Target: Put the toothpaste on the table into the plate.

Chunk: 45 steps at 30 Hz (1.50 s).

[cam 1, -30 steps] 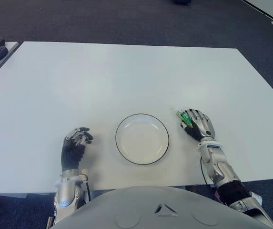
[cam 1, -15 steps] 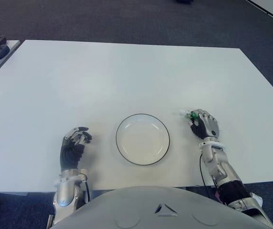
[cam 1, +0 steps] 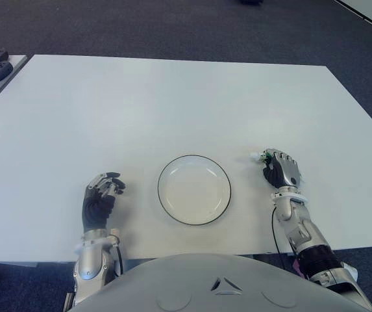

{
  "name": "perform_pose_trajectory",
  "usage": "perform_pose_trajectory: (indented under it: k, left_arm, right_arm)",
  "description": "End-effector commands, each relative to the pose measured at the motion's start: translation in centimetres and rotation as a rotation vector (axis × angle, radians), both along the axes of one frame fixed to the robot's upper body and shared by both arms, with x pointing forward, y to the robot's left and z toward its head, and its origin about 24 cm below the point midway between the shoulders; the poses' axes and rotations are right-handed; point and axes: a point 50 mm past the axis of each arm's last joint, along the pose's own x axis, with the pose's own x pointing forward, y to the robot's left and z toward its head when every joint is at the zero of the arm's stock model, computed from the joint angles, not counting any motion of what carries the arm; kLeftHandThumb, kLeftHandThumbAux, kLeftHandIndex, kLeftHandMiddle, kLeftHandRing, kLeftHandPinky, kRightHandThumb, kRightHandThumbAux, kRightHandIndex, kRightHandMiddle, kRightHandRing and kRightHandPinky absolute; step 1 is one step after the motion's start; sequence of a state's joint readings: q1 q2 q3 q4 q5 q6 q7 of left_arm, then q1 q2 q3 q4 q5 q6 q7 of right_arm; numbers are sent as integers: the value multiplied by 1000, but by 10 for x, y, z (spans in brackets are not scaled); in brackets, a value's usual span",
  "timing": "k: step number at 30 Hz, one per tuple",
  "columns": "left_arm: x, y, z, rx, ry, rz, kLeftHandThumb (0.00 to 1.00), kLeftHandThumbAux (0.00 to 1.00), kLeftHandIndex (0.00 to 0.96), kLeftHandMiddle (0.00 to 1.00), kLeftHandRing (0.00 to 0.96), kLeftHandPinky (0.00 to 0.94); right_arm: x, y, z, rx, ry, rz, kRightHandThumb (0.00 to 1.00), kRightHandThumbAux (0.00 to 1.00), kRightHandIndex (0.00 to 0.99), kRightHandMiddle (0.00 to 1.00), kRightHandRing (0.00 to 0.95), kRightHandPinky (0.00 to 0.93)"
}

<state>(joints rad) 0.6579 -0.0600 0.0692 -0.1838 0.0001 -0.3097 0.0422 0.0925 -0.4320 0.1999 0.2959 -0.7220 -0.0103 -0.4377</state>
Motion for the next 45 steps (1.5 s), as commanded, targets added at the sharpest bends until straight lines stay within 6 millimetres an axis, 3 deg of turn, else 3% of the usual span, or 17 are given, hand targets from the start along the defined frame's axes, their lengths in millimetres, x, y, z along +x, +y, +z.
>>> perform_pose_trajectory:
  k: [1,5,8,13,28,45]
  left_arm:
    - [0,1,-3,-3,18,8,705,719,432,568,539,507]
    - [0,1,-3,1,22,13,706,719,432,570,541,513]
    - [1,1,-3,-1,24,19,707,719,432,569,543,515]
    - [1,1,-4,-4,35,28,708,719,432,565,541,513]
    - [5,1,-3,12,45,24,706,719,431,568,542,513]
    - [9,3,-4,-7,29,0,705,719,432,575,544,512]
  right_arm:
    - [-12,6,-14,30,84,-12,853,676,479,419,473,473]
    - [-12,7,-9,26,35,-5,854,675,480,422,475,477]
    - [-12,8,-5,31,6,-3,920,666,485,438,431,476]
    - [-11,9,-4,63,-30,-9,947,662,488,444,414,476]
    - [-8,19,23,206,-208,-17,951,659,481,443,426,499]
    - [-4,44,52,346,-383,115,952,659,475,450,424,487]
